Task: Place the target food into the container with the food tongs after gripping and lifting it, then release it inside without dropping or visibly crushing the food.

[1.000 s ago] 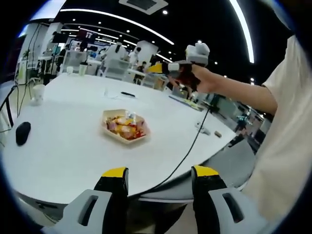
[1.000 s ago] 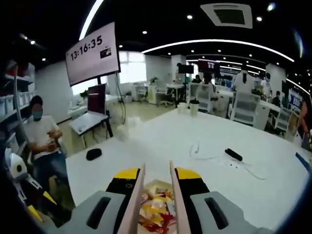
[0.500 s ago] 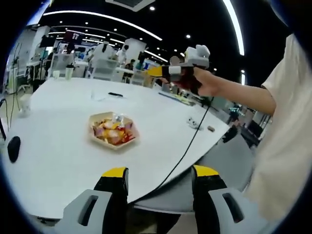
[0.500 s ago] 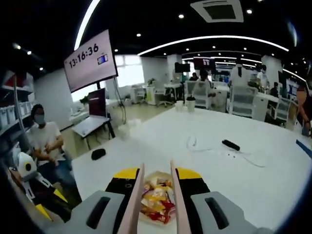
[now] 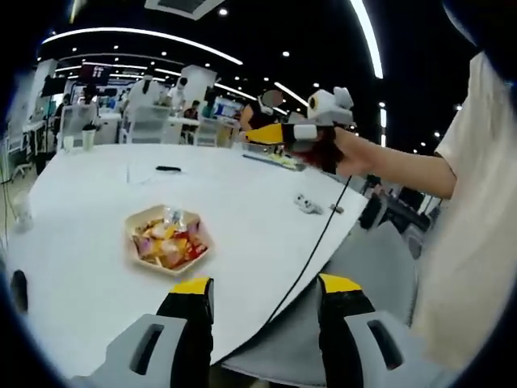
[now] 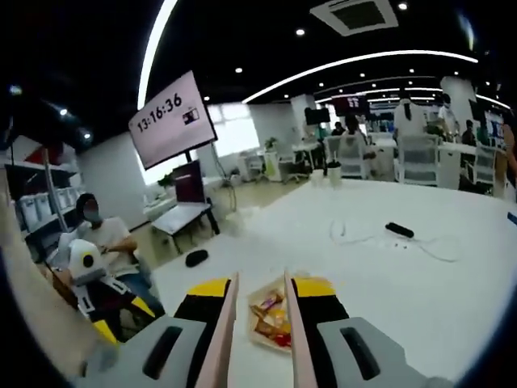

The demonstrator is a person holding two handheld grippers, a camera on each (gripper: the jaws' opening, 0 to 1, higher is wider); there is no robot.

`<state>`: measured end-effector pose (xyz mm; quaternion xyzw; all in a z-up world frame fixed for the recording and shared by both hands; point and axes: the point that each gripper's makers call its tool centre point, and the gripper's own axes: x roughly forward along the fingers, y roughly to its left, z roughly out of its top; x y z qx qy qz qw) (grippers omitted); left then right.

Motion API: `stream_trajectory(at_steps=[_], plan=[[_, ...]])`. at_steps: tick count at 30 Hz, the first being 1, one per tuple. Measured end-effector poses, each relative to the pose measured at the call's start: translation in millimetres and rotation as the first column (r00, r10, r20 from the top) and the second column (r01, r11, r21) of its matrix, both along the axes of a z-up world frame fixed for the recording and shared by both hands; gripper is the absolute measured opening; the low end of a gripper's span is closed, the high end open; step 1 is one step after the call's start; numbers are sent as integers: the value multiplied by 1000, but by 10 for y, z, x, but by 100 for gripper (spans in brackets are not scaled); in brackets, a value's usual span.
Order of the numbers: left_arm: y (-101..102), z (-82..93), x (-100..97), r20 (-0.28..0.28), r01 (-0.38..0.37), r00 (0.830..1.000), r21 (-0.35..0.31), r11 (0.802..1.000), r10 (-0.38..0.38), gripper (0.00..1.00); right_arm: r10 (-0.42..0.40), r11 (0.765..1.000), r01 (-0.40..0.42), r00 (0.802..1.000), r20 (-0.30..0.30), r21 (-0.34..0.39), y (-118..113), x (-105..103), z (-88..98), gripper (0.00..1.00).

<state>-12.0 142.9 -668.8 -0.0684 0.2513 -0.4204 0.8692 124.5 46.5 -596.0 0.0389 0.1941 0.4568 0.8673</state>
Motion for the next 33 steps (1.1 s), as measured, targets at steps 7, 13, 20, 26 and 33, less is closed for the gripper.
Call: stream_trajectory(at_steps=[7, 13, 20, 26, 33], plan=[[-81, 251, 109, 41, 20, 999, -52, 998, -18, 43, 141, 988, -140, 990, -5, 64, 55, -419, 134, 29], [-156, 490, 133, 66, 32, 998, -124, 992, -24, 41, 199, 972, -195, 980, -17, 133, 104, -689, 209, 29], [-261, 820, 87, 111, 96, 991, -224, 970, -73, 24, 302, 927, -288, 953, -21, 239, 227, -1024, 365, 29], [-322, 1035, 86, 157, 131, 984, -293, 947, -87, 14, 365, 893, -353, 931, 9, 279, 282, -1130, 586, 29], [-432, 1240, -28, 177, 209, 972, -337, 918, -156, 11, 429, 865, -420, 903, 27, 274, 374, -1238, 689, 29]])
